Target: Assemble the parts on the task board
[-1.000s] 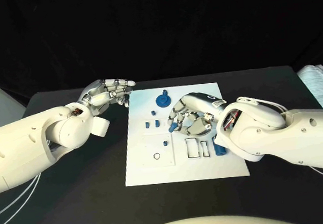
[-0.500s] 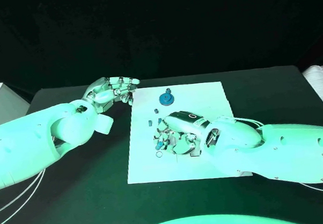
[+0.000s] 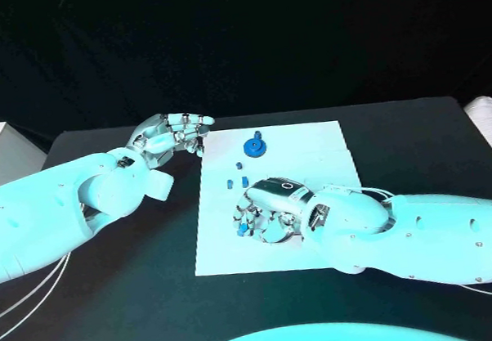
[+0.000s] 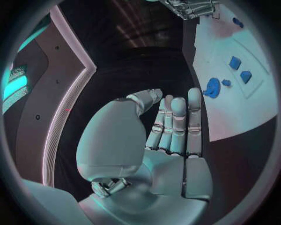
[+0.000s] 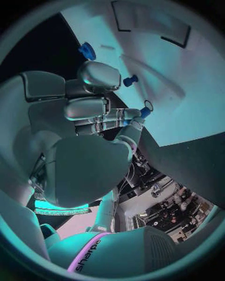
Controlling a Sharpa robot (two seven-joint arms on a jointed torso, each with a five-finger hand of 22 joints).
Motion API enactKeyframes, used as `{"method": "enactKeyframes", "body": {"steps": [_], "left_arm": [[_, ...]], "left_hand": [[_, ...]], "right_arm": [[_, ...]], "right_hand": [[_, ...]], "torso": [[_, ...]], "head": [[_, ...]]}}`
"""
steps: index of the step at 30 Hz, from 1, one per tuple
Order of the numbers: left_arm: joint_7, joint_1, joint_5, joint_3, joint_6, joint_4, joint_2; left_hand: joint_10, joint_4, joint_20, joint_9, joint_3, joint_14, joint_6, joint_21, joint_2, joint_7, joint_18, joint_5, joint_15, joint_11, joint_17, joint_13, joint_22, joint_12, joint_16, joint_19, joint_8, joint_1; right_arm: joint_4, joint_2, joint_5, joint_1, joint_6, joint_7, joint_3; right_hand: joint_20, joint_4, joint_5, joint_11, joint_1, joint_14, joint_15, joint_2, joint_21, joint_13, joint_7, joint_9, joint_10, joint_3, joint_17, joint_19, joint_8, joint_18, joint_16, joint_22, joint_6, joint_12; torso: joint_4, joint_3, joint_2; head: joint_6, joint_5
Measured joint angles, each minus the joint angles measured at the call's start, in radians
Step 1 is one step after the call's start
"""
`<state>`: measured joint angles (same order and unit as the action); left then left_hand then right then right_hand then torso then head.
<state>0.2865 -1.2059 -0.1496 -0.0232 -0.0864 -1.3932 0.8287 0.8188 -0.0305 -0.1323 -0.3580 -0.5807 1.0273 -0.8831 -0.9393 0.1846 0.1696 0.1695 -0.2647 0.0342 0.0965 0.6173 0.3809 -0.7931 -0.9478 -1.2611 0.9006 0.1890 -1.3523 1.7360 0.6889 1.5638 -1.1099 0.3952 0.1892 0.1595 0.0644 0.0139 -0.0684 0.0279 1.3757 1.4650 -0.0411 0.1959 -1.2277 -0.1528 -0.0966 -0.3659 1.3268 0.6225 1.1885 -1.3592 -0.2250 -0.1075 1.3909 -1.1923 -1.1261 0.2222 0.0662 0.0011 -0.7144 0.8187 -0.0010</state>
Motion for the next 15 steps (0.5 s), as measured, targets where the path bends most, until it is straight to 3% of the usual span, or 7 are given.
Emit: {"method": "enactKeyframes", "body": {"steps": [15], "left_arm": [[-0.002,0.0,0.0,0.0,0.0,0.0,0.001]], "left_hand": [[0.0,0.0,0.0,0.0,0.0,0.0,0.0,0.006,0.0,0.0,0.0,0.0,0.0,0.0,0.0,-0.001,0.002,0.0,0.0,0.0,0.0,0.0]], "right_arm": [[-0.013,-0.002,0.046,0.003,-0.02,0.02,0.0]], "right_hand": [[0.0,0.0,-0.001,0.001,0.0,0.0,0.0,0.0,0.0,-0.002,-0.003,0.0,0.001,0.0,0.0,0.0,0.0,0.0,0.0,0.0,0.003,-0.003]], "torso": [[-0.001,-0.0002,0.0]], "head": [[0.006,0.0]]}}
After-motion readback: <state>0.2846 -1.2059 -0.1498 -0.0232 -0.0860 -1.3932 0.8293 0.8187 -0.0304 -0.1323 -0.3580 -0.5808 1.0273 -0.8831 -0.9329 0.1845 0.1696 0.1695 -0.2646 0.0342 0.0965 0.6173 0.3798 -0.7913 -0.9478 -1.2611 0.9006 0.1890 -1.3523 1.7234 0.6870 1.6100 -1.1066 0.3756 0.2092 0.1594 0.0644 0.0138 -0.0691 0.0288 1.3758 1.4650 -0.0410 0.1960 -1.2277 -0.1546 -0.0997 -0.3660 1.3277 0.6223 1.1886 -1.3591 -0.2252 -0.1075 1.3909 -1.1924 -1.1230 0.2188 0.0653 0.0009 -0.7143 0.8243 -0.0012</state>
